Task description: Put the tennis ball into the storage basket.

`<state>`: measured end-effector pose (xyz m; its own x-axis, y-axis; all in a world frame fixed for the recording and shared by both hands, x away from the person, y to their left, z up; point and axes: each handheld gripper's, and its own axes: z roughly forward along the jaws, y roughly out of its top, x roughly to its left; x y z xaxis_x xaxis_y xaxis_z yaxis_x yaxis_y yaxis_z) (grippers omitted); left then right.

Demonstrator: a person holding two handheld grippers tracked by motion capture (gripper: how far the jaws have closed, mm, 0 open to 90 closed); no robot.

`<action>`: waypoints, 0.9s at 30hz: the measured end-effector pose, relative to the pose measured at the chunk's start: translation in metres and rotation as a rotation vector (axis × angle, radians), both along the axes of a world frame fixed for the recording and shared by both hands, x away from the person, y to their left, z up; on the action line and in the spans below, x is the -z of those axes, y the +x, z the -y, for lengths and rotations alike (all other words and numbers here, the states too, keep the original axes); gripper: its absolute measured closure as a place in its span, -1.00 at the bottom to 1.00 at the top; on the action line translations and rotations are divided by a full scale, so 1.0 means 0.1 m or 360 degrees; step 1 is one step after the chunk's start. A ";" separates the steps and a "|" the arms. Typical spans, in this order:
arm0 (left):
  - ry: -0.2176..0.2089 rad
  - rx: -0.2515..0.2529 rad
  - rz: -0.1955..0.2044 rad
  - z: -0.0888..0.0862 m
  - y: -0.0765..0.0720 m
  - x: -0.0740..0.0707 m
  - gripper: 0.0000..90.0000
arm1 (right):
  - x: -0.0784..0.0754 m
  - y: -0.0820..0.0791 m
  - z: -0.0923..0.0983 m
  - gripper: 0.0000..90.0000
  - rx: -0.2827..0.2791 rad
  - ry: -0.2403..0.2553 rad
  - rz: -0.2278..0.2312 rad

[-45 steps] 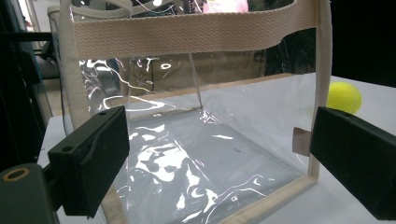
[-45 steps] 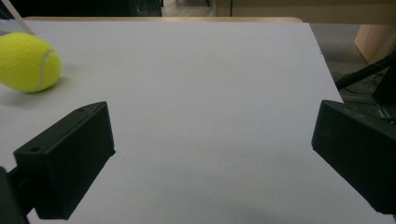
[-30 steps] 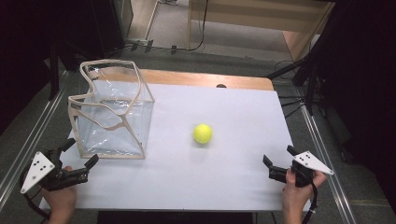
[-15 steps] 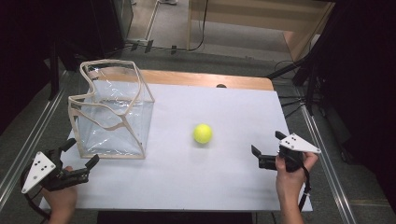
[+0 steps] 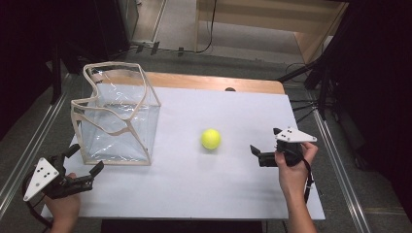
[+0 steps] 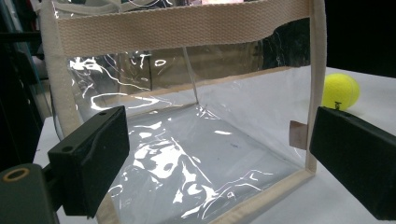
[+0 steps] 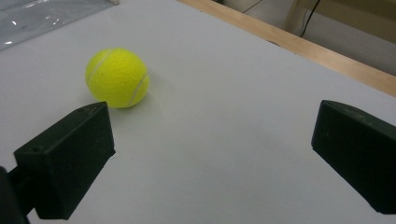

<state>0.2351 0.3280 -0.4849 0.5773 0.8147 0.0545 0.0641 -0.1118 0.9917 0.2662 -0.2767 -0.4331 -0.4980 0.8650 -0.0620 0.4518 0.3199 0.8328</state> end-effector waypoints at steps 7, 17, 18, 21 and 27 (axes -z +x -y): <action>-0.0002 0.0001 -0.0002 0.00 0.00 0.00 -0.88 | -0.07 0.16 -0.15 -1.00 -0.0091 -0.0044 -0.0031; -0.0003 0.0005 -0.0003 0.00 0.00 0.00 -0.88 | -0.13 0.31 -0.30 -1.00 -0.0179 -0.0090 -0.0085; -0.0002 0.0004 -0.0003 0.00 0.00 0.00 -0.88 | -0.13 0.31 -0.30 -1.00 -0.0179 -0.0090 -0.0085; -0.0004 0.0005 -0.0002 0.00 0.00 0.00 -0.88 | -0.14 0.36 -0.35 -1.00 -0.0200 -0.0108 -0.0092; -0.0002 0.0007 -0.0003 0.00 0.00 0.00 -0.88 | -0.16 0.44 -0.45 -1.00 -0.0251 -0.0139 -0.0142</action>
<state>0.2354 0.3281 -0.4848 0.5808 0.8123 0.0524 0.0652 -0.1106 0.9917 0.3101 -0.2320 -0.4170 -0.6339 0.7689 -0.0830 0.4610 0.4619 0.7577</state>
